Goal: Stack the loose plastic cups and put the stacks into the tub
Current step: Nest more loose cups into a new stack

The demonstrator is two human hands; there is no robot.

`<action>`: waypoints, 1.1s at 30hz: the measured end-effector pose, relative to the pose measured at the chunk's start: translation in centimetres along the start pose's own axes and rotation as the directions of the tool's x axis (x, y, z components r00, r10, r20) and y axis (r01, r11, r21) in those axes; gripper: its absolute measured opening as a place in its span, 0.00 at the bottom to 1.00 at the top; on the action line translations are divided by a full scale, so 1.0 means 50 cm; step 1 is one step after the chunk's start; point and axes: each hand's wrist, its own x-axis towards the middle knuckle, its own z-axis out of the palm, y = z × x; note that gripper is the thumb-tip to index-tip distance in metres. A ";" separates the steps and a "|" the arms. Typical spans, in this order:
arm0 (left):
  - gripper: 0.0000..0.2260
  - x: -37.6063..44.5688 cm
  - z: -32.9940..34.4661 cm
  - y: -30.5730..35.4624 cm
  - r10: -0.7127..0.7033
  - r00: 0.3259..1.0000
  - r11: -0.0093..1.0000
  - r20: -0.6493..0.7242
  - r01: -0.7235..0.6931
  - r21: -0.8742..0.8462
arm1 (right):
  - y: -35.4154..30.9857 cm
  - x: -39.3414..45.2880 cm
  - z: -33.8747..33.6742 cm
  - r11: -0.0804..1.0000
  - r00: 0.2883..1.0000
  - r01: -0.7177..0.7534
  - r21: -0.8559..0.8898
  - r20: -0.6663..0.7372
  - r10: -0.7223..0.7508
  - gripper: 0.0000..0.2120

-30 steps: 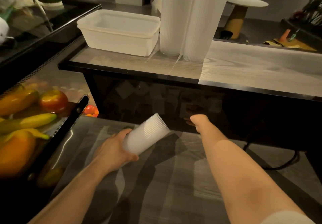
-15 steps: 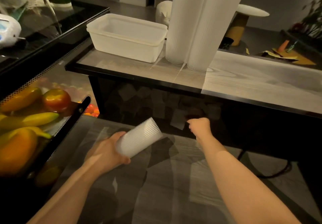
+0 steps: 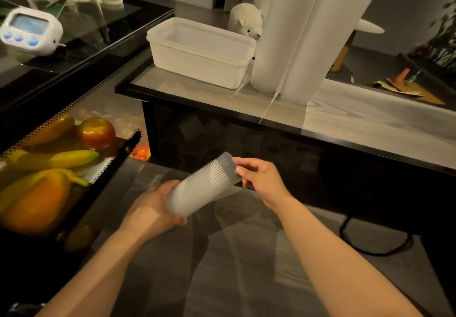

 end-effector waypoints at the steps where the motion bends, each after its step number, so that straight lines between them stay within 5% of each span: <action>1: 0.41 0.001 0.000 -0.003 0.005 1.000 1.000 -0.003 -0.005 0.000 | -0.002 -0.001 0.010 0.999 1.000 0.015 -0.044 0.005 -0.014 0.14; 6: 0.42 0.010 -0.002 -0.006 -0.008 1.000 1.000 -0.008 0.008 -0.009 | -0.002 -0.003 0.050 0.977 0.998 0.058 -0.203 0.043 -0.051 0.14; 10: 0.41 0.025 -0.009 -0.004 -0.008 1.000 0.999 0.006 0.009 -0.033 | -0.019 0.017 0.052 0.984 0.998 0.060 -0.165 0.003 -0.061 0.14; 14: 0.41 0.034 -0.019 -0.010 -0.043 0.998 0.990 0.053 0.049 -0.130 | -0.018 0.083 0.057 0.973 0.947 -0.186 -0.137 -0.288 0.141 0.11; 19: 0.42 0.033 -0.015 -0.043 -0.070 0.996 0.979 0.064 0.080 -0.188 | -0.016 0.170 0.057 0.829 0.881 -0.452 -0.330 -0.309 0.358 0.20; 23: 0.45 0.024 -0.017 -0.069 -0.112 0.992 0.989 0.055 0.116 -0.089 | -0.008 0.213 0.070 0.828 0.914 -0.373 -0.419 -0.318 0.251 0.22; 33: 0.43 0.015 -0.035 -0.089 -0.115 0.992 0.991 0.058 0.110 0.078 | 0.010 0.228 0.067 0.870 0.872 -0.432 -0.239 -0.355 0.335 0.26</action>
